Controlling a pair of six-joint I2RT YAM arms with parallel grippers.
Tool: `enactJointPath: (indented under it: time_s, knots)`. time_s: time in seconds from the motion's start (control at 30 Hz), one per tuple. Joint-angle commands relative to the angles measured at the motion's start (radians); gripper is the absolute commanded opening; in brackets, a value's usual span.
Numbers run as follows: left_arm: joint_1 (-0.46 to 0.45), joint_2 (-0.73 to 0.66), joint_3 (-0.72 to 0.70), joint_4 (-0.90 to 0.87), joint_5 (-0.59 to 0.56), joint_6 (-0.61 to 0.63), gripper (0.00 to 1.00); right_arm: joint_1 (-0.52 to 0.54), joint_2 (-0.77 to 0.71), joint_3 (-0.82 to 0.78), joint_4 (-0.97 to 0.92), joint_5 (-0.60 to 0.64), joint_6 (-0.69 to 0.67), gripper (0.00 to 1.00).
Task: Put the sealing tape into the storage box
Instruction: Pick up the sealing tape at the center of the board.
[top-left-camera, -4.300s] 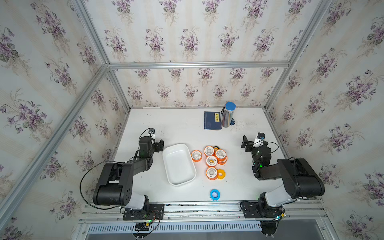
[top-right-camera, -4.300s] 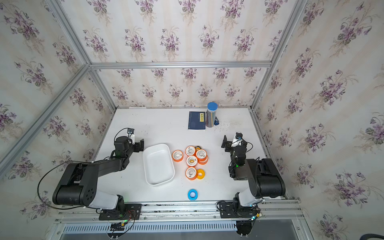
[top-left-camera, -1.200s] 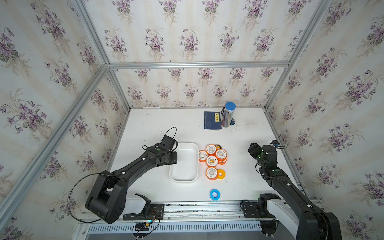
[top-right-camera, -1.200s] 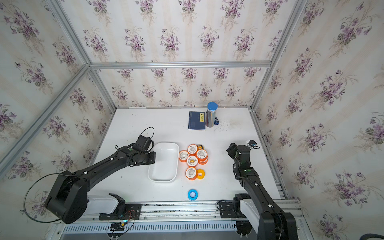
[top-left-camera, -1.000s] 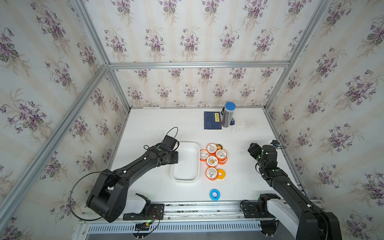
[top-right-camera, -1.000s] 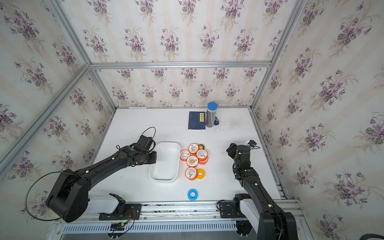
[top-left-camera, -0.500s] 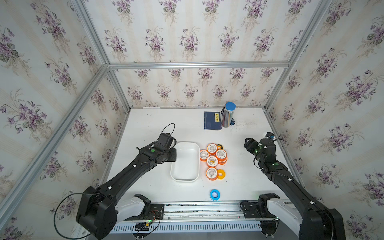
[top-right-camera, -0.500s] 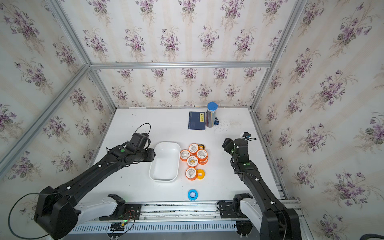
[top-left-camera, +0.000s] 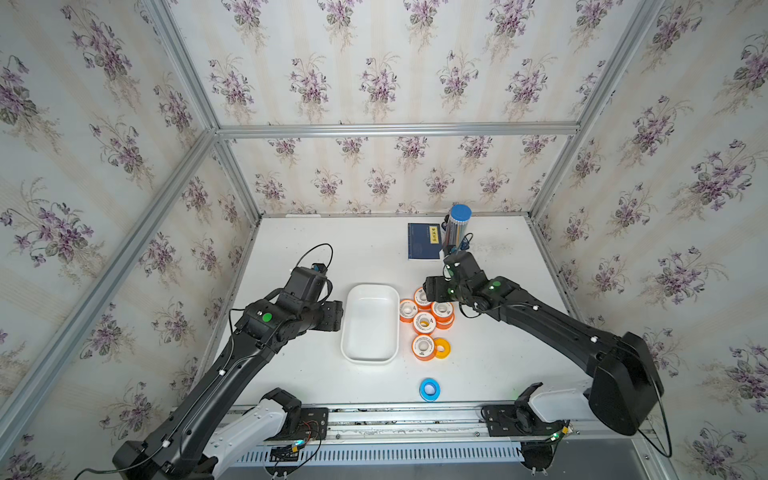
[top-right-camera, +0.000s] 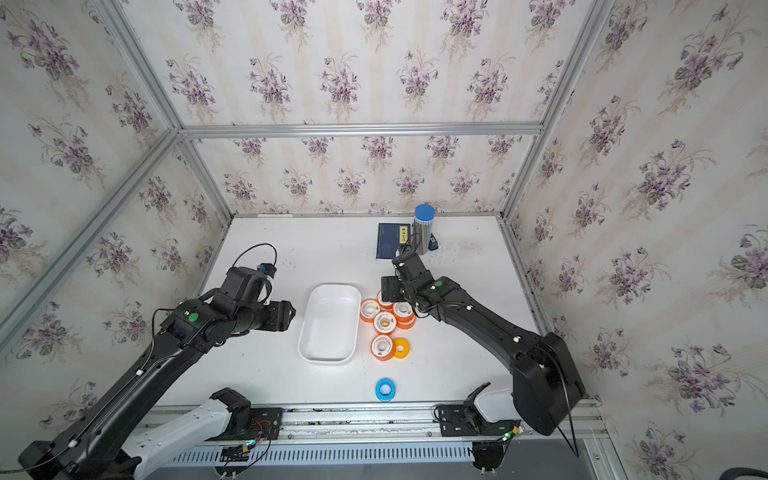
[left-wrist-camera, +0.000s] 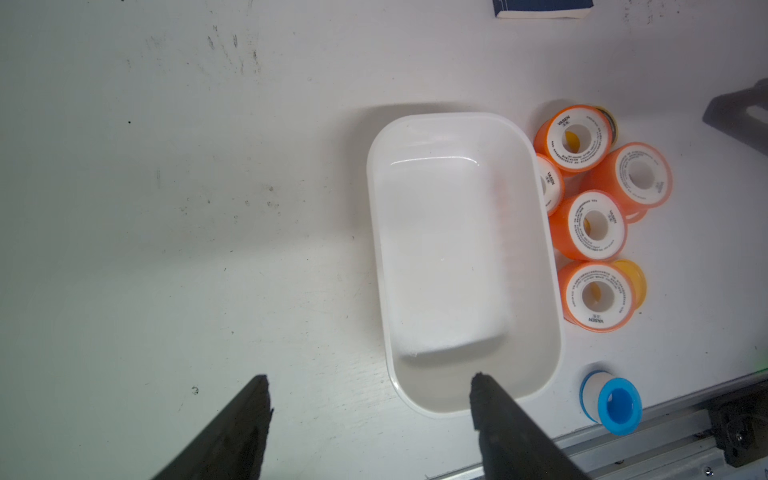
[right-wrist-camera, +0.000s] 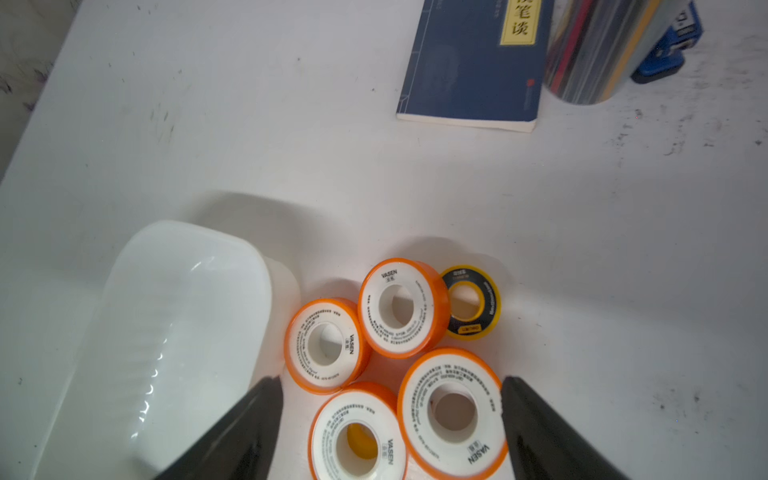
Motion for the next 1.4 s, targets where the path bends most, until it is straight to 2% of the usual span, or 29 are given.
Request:
enactJointPath:
  time_s: [0.0, 0.33, 0.67, 0.93, 1.37]
  knots:
    - [0.001, -0.033, -0.025, -0.021, 0.021, 0.030, 0.76, 0.033, 0.087, 0.072, -0.115, 0.059, -0.025, 0.89]
    - [0.003, -0.054, -0.045, -0.001, 0.013, 0.032, 0.79, 0.064, 0.385, 0.270, -0.162, 0.119, 0.000, 0.93]
    - [0.004, -0.059, -0.047, -0.004, -0.001, 0.027, 0.80, 0.064, 0.550, 0.394, -0.208, 0.176, 0.037, 0.94]
    - [0.004, -0.057, -0.048, -0.006, -0.007, 0.023, 0.81, 0.064, 0.586, 0.400, -0.233, 0.231, 0.052, 0.96]
    - [0.004, -0.053, -0.049, -0.006, -0.007, 0.021, 0.82, 0.064, 0.592, 0.361, -0.227, 0.204, 0.047, 0.93]
